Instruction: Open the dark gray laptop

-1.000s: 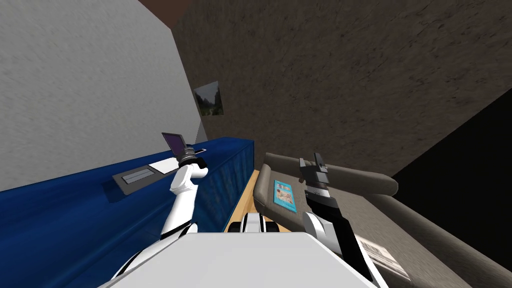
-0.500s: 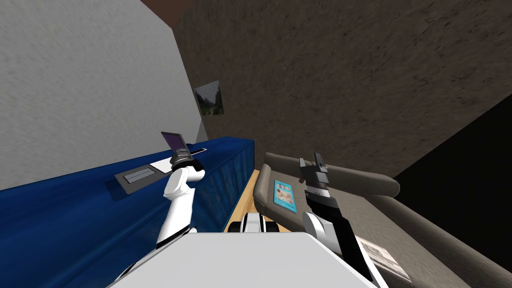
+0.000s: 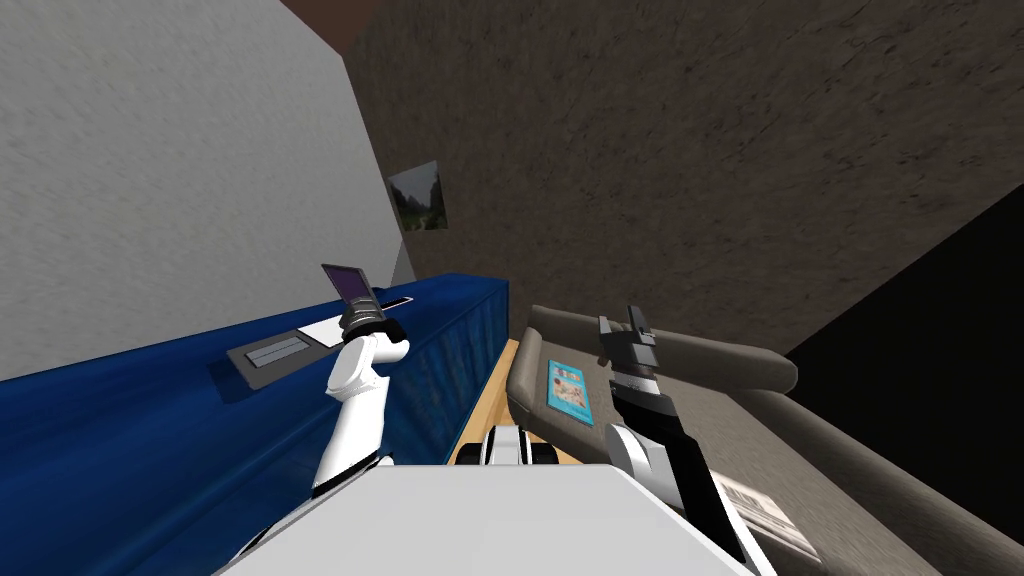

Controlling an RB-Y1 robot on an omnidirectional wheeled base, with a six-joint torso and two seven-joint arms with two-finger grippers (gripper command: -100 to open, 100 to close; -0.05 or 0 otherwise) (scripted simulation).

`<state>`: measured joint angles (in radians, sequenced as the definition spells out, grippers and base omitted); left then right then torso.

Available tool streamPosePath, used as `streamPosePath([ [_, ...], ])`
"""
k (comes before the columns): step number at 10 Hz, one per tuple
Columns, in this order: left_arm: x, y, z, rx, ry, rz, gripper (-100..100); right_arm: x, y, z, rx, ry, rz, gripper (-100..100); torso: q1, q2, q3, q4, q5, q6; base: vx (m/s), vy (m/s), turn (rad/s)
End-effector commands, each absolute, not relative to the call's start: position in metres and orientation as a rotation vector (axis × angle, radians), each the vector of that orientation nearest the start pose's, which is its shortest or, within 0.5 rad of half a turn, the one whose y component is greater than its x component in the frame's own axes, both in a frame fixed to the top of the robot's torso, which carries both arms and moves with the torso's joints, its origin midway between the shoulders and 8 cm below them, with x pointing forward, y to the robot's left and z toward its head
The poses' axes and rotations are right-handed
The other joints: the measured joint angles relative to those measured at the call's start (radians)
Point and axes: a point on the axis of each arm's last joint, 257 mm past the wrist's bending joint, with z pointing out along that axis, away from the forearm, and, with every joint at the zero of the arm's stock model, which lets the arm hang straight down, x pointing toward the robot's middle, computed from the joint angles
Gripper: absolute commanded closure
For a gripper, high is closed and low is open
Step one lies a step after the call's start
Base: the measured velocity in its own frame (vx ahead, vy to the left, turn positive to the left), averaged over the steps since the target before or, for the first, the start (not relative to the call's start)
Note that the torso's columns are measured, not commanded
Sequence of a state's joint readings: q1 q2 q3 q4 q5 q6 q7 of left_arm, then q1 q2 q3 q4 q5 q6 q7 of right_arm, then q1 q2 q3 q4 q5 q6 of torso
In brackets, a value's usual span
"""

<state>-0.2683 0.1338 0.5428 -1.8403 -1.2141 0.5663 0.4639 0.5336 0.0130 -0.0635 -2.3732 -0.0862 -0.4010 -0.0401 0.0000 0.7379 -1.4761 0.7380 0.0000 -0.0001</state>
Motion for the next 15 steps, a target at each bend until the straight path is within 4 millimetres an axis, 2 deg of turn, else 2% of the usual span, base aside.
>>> streamPosePath([
  [1, 0.435, 0.583, 0.007, -1.107, 0.646, -0.036, 100, 0.333, -0.312, 0.038, 0.751, 0.558, 1.314, 0, 0.000, 0.000, 0.000, 0.000, 0.000, 0.000, -0.009, -0.011, 0.032],
  [2, 0.435, 0.583, 0.007, -1.107, 0.646, -0.036, 100, 0.333, -0.312, 0.038, 0.751, 0.558, 1.314, 0, -0.001, 0.001, 0.000, 0.000, 0.000, 0.000, -0.004, -0.005, 0.015],
  [4, 0.410, 0.595, 0.006, -1.161, 0.558, -0.007, 100, 0.333, -0.312, 0.038, 0.750, 0.558, 1.314, 0, 0.002, 0.001, 0.001, 0.000, 0.000, 0.001, -0.029, 0.060, -0.288],
  [7, 0.393, 0.600, 0.010, -1.171, 0.498, 0.020, 100, 0.333, -0.312, 0.038, 0.750, 0.558, 1.314, 0, 0.001, 0.001, 0.001, 0.000, 0.000, 0.000, -0.047, 0.068, -0.140],
  [9, 0.366, 0.608, 0.008, -1.217, 0.398, 0.042, 100, 0.333, -0.312, 0.038, 0.751, 0.558, 1.314, 0, -0.001, -0.001, -0.001, 0.000, 0.000, 0.000, -0.043, 0.060, -0.282],
  [10, 0.363, 0.607, 0.011, -1.203, 0.395, 0.059, 100, 0.333, -0.312, 0.038, 0.750, 0.558, 1.314, 0, 0.000, 0.000, 0.000, 0.000, 0.000, 0.000, -0.046, 0.054, -0.121],
  [11, 0.350, 0.611, 0.009, -1.225, 0.342, 0.065, 100, 0.333, -0.312, 0.038, 0.751, 0.558, 1.314, 0, 0.000, 0.000, 0.000, 0.000, 0.000, -0.001, -0.035, 0.061, -0.205],
  [12, 0.348, 0.610, 0.012, -1.215, 0.343, 0.080, 100, 0.333, -0.312, 0.038, 0.751, 0.558, 1.314, 0, 0.000, 0.000, 0.000, 0.000, 0.000, 0.000, -0.034, 0.055, -0.117],
  [13, 0.334, 0.613, 0.010, -1.233, 0.290, 0.088, 100, 0.333, -0.312, 0.038, 0.751, 0.558, 1.314, 0, 0.000, 0.000, 0.000, 0.000, 0.000, 0.000, -0.044, 0.053, -0.210],
  [14, 0.333, 0.612, 0.012, -1.224, 0.291, 0.100, 100, 0.333, -0.312, 0.038, 0.751, 0.558, 1.314, 0, 0.000, 0.000, 0.000, 0.000, 0.000, 0.000, -0.045, 0.044, -0.113],
  [15, 0.319, 0.614, 0.011, -1.240, 0.240, 0.112, 100, 0.333, -0.312, 0.038, 0.751, 0.558, 1.314, 0, 0.000, 0.000, 0.000, 0.000, 0.000, 0.000, -0.051, 0.043, -0.216],
])
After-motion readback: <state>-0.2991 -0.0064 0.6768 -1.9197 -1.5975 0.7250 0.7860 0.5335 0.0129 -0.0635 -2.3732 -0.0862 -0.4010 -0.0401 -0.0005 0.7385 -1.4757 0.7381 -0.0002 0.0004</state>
